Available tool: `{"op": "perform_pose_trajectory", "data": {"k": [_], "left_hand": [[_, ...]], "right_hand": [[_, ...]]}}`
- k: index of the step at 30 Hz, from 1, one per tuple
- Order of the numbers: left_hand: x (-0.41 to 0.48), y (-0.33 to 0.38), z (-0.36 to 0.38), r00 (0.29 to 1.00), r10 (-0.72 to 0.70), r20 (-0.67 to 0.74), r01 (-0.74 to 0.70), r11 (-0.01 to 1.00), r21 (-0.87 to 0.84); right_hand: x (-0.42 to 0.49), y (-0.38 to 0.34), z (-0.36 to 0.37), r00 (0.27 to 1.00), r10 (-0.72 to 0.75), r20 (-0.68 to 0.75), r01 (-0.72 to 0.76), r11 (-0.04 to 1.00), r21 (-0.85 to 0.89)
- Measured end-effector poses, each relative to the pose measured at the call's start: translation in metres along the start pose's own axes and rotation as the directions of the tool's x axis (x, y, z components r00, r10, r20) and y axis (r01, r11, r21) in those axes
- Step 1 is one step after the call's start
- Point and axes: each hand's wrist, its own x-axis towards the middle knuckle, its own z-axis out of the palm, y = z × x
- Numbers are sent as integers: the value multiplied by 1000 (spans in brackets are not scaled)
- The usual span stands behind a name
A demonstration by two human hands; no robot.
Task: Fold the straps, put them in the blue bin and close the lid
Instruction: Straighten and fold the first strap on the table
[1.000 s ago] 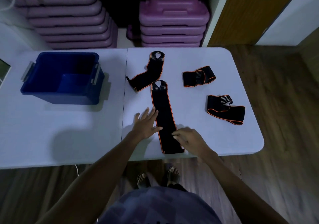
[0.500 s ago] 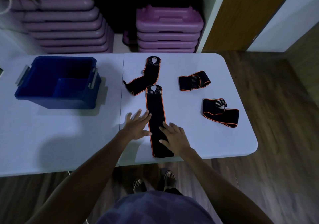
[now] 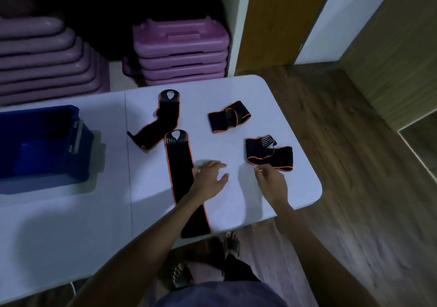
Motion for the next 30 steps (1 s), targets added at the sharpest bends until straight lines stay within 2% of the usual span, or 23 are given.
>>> {"op": "perform_pose_trajectory", "data": {"k": [2, 4, 7, 11, 14, 16, 18, 20, 22, 23, 27, 30], "left_hand": [[31, 23, 15, 1000, -11, 5, 11, 995, -96], [61, 43, 24, 999, -39, 32, 43, 992, -120], [102, 66, 32, 993, -77, 84, 86, 991, -103], [142, 68, 46, 976, -145, 161, 151, 988, -28], [152, 68, 53, 982, -154, 114, 150, 988, 36], [154, 66, 56, 987, -141, 78, 137, 989, 62], [153, 64, 58, 991, -134, 9, 134, 991, 0], [148, 69, 57, 980, -196, -44, 178, 950, -257], [141, 78, 51, 965, -260, -34, 208, 837, -507], [138, 80, 47, 966, -256, -32, 193, 800, -568], [122, 87, 28, 987, -161, 7, 131, 777, -615], [96, 109, 5, 996, -83, 18, 72, 713, -698]], "right_hand": [[19, 7, -9, 976, 207, -70, -193, 966, 171], [37, 10, -8, 943, 330, -36, -306, 906, 291], [59, 11, 2, 913, 405, 42, -387, 831, 400], [77, 10, 5, 874, 479, 77, -450, 739, 501], [86, 11, 3, 862, 503, 58, -451, 709, 542], [92, 12, 1, 868, 495, 44, -428, 700, 571], [96, 10, -6, 897, 441, -1, -360, 734, 576], [100, 5, -18, 926, 374, -55, -274, 765, 582], [105, -3, -33, 948, 303, -97, -193, 788, 585], [108, -6, -40, 956, 272, -108, -158, 791, 591], [113, -30, -69, 979, 197, -57, -100, 700, 707], [106, -58, -94, 997, 68, -44, -14, 682, 731]]}}
